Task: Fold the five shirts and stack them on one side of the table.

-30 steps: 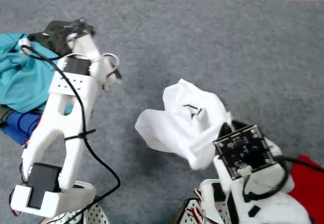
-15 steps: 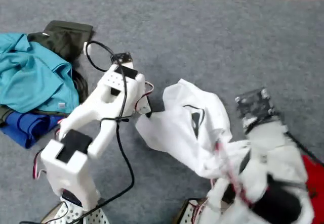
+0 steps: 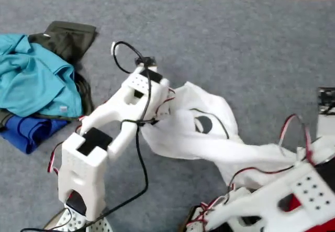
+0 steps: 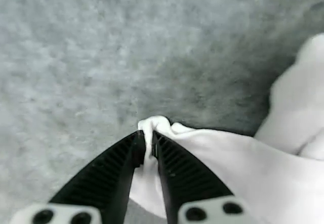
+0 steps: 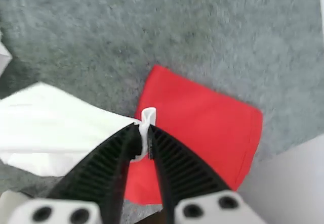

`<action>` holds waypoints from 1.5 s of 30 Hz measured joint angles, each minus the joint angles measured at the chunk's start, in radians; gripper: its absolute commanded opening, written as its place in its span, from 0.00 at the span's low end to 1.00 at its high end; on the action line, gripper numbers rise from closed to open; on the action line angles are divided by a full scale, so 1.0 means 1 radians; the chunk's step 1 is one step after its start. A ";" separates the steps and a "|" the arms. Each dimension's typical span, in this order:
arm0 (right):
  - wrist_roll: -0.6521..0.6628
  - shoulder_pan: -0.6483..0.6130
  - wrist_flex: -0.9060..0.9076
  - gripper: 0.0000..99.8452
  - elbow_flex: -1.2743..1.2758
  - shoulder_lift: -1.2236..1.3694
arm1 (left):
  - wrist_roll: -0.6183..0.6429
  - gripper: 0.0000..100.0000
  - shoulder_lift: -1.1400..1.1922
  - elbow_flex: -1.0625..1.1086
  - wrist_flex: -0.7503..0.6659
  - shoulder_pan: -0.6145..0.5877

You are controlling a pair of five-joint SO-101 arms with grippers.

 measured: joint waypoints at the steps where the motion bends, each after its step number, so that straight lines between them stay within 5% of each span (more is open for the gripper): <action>1: 0.000 0.012 -0.011 0.00 0.000 0.026 | 0.000 0.02 0.000 -0.011 0.023 -0.009; 9: 0.097 0.038 -0.026 0.00 0.000 0.187 | -0.020 0.03 0.009 -0.226 0.270 -0.072; 15: 0.127 0.038 -0.048 0.00 0.017 0.212 | -0.078 0.20 0.014 -0.454 0.425 -0.072; 25: 0.127 0.038 -0.118 0.00 0.143 0.212 | -0.078 0.23 0.014 -0.586 0.428 -0.008; 35: 0.127 0.038 -0.120 0.00 0.153 0.212 | -0.066 0.16 0.180 -0.606 0.222 0.190; 45: 0.127 0.038 -0.120 0.00 0.153 0.212 | 0.002 0.16 0.422 -0.836 0.288 0.206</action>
